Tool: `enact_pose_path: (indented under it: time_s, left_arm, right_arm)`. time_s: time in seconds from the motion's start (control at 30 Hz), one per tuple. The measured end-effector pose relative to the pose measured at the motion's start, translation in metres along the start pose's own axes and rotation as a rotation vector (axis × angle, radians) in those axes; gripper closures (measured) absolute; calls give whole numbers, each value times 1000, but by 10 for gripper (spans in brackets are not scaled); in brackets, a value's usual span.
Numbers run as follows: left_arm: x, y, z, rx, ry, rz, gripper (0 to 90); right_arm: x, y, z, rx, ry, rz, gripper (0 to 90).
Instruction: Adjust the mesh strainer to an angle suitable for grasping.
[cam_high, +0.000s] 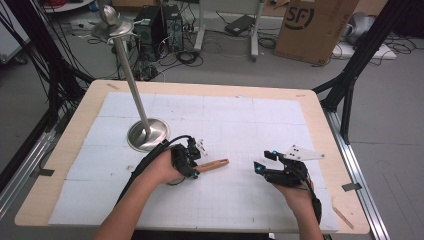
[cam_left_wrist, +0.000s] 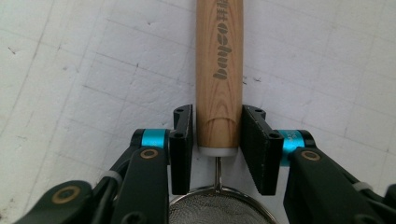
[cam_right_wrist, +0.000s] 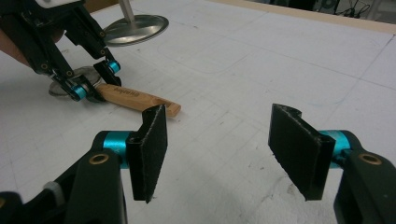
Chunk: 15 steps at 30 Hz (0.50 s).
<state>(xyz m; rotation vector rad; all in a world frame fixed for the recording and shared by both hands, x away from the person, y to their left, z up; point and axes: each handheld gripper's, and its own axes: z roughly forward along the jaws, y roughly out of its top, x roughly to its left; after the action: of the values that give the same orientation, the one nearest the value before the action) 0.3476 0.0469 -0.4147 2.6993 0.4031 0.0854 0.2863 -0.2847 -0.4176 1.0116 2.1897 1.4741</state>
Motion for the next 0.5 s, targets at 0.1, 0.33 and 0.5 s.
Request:
enact_pose_path:
  time_s: [0.1, 0.33, 0.5]
  left_arm:
    - [-3, 1, 0, 3, 12, 24, 682]
    - [-6, -3, -2, -25, 27, 53, 686]
    - [-8, -7, -7, -60, 23, 66, 687]
  right_arm:
    - [-1, 0, 0, 1, -2, 2, 369]
    - [-1, 0, -1, -2, -3, 11, 369]
    - [-2, -1, -2, -4, -3, 12, 369]
